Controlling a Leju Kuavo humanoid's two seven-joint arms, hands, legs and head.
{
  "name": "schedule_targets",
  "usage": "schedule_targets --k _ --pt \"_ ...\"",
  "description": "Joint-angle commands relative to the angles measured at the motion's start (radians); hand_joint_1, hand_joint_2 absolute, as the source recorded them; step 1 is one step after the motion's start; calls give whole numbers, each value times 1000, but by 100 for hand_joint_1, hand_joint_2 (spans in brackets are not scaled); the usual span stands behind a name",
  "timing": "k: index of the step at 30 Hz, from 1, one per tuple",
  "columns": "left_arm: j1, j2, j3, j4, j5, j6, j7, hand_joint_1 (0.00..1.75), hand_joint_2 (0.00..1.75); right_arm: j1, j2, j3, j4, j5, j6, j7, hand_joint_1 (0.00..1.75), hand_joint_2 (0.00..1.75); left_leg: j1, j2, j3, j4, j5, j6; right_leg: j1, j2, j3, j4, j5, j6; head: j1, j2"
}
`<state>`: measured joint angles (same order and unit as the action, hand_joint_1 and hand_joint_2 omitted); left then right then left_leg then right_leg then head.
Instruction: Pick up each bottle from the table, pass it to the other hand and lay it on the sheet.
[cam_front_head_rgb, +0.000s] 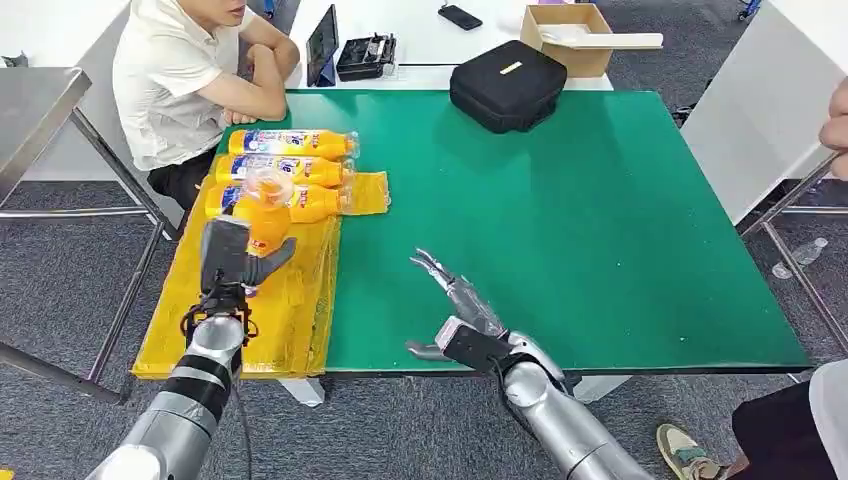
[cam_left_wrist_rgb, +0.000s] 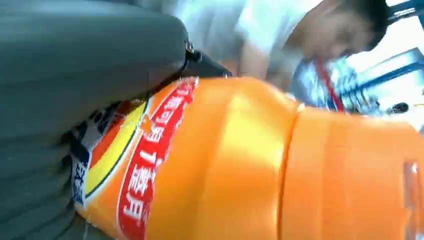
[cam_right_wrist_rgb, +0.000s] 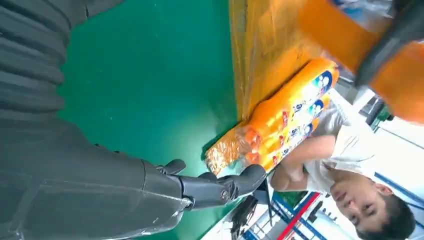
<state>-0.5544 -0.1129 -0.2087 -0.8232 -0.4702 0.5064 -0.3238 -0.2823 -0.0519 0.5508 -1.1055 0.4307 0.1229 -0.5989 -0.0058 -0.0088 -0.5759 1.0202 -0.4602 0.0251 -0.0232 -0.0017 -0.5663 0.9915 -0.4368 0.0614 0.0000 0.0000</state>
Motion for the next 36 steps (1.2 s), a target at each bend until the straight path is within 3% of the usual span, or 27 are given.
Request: schedule_targets --k 1,5,7,16,24,25,26,27,29,31,32,33,34,36 --pt "-87 79 -93 131 -129 36 40 175 175 -21 27 -34 38 6 11 -7 0 175 0 1 0 0 1 -1 0 0 0 0 1 -2 0 0" --pt "-138 59 -124 284 -339 -38 83 175 175 -39 37 -28 68 2 30 -32 0 175 2 2 0 1 1 -2 2 1 1 0 1 -3 0 0" --pt "-170 73 -206 364 -491 -47 125 175 175 -42 33 -26 68 -5 37 -46 0 175 1 -1 0 0 1 -2 1 -1 1 0 0 -2 0 0" --pt "-178 58 -215 433 -517 -295 65 175 175 -21 26 -42 57 -12 42 -60 0 175 0 0 0 0 1 -2 1 0 0 0 0 -2 0 0" --pt "-162 75 -260 455 -583 -261 79 175 175 -32 32 -36 61 -12 47 -71 0 175 1 3 1 0 1 -2 1 3 1 -1 1 -3 0 0" --pt "-166 83 -302 463 -648 -218 105 157 175 -33 30 -35 59 -15 50 -73 0 175 1 3 1 0 1 -3 2 2 1 -1 1 -3 0 0" --pt "-168 84 -304 469 -658 -216 113 93 175 -34 29 -34 58 -15 49 -74 0 175 1 2 1 0 1 -2 1 2 1 0 1 -3 0 0" --pt "-165 79 -281 476 -638 -223 112 70 175 -33 28 -34 56 -15 48 -74 0 175 0 2 1 -1 1 -2 0 2 1 0 1 -2 0 0" --pt "-164 76 -278 481 -633 -234 107 59 175 -32 27 -33 56 -15 49 -75 0 175 1 3 1 -1 1 -2 1 2 1 -1 1 -2 0 0" --pt "-166 68 -266 492 -631 -248 133 0 175 -29 29 -33 54 -15 45 -75 0 175 1 3 1 0 1 -2 1 2 1 0 1 -3 0 0" --pt "-171 68 -278 504 -645 -279 137 17 175 -31 28 -33 54 -15 45 -75 0 175 1 2 1 -1 1 -2 1 1 1 0 0 -2 0 0" --pt "-172 63 -261 511 -632 -304 153 14 175 -32 28 -35 55 -15 43 -75 0 175 1 2 2 -1 1 -3 2 1 2 -1 1 -3 0 0" --pt "-172 61 -259 517 -631 -325 159 0 175 -34 29 -37 57 -14 41 -75 0 175 1 2 1 0 1 -2 1 2 1 0 1 -3 0 0" --pt "-173 61 -262 521 -637 -343 167 0 175 -38 31 -39 61 -14 41 -75 0 175 1 3 1 0 1 -3 2 2 2 -1 1 -3 0 0"
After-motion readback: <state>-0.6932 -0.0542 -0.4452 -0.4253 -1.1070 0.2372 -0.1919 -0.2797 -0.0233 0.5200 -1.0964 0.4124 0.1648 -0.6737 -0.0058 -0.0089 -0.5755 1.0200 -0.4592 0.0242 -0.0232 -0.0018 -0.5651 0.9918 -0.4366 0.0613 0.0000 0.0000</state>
